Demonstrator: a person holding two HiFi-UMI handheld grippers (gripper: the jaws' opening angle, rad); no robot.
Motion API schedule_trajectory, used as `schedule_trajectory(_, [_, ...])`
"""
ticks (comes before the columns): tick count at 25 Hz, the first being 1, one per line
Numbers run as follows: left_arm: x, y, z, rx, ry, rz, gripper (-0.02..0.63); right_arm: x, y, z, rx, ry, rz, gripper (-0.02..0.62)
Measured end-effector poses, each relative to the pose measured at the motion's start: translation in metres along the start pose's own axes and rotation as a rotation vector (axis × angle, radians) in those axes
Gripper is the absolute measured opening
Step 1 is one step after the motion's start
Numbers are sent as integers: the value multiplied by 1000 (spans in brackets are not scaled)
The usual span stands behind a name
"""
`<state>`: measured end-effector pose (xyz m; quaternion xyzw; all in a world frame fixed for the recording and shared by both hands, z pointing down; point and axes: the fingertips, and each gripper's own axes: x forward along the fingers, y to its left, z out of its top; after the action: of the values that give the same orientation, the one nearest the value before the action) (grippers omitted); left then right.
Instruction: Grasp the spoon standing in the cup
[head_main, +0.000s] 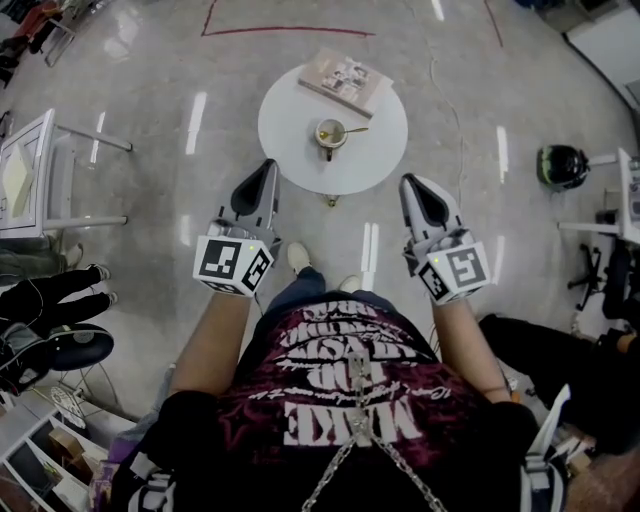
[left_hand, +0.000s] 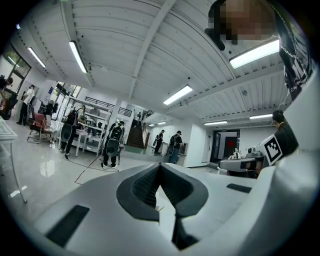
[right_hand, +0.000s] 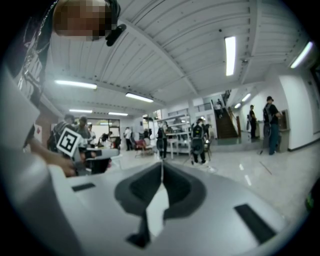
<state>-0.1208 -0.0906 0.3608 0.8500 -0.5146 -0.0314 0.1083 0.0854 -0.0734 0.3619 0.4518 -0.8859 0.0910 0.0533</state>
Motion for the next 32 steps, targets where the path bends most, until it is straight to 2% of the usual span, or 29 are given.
schedule_trajectory(10, [1, 43, 11, -9, -8, -39, 25, 42, 30, 10, 7, 4, -7, 34])
schedule_trajectory(15, [5, 59, 12, -13, -7, -67, 25, 55, 34, 16, 1, -6, -45, 34])
schedule_trajectory(26, [13, 60, 0, -23, 24, -96, 25, 48, 21, 11, 10, 0, -110, 34])
schedule_trajectory(32, [16, 59, 3, -9, 19, -67, 25, 47, 13, 2, 28, -1, -103, 34])
